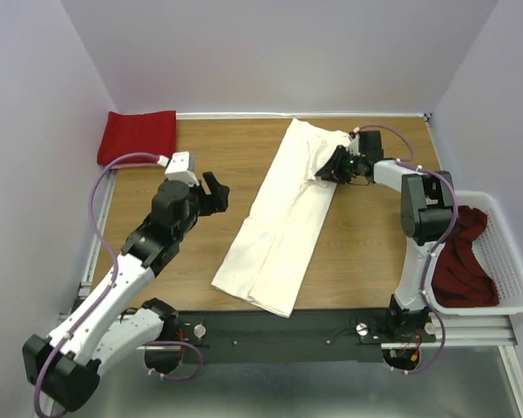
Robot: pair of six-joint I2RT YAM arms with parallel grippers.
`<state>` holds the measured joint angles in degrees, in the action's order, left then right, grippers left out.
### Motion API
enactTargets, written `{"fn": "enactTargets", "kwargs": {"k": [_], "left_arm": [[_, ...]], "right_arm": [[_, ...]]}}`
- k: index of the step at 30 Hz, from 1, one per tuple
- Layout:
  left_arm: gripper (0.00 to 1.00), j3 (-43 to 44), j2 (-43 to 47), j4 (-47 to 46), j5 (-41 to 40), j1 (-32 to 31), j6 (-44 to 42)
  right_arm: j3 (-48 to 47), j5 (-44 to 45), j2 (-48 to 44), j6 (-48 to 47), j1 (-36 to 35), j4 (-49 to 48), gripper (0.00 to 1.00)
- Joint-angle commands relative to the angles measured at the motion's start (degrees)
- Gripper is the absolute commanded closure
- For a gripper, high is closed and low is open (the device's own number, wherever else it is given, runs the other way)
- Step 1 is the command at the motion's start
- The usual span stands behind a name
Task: Fold and stack the t-shirts
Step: Fold the tshirt
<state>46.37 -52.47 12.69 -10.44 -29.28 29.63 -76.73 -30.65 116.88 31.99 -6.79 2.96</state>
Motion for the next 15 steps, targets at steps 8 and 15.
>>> {"fn": "enactTargets", "kwargs": {"k": [8,15], "left_arm": [[0.2,-12.09,12.66,-9.79,-0.82,0.19,-1.15],[0.2,-10.69,4.23,-9.0,7.44,0.19,-2.9]], "right_arm": [[-8.42,5.78,13.27,-4.56,4.94,-2.17,0.6],[-29.16,6.93,23.56,-11.51,5.82,7.23,0.6]]}}
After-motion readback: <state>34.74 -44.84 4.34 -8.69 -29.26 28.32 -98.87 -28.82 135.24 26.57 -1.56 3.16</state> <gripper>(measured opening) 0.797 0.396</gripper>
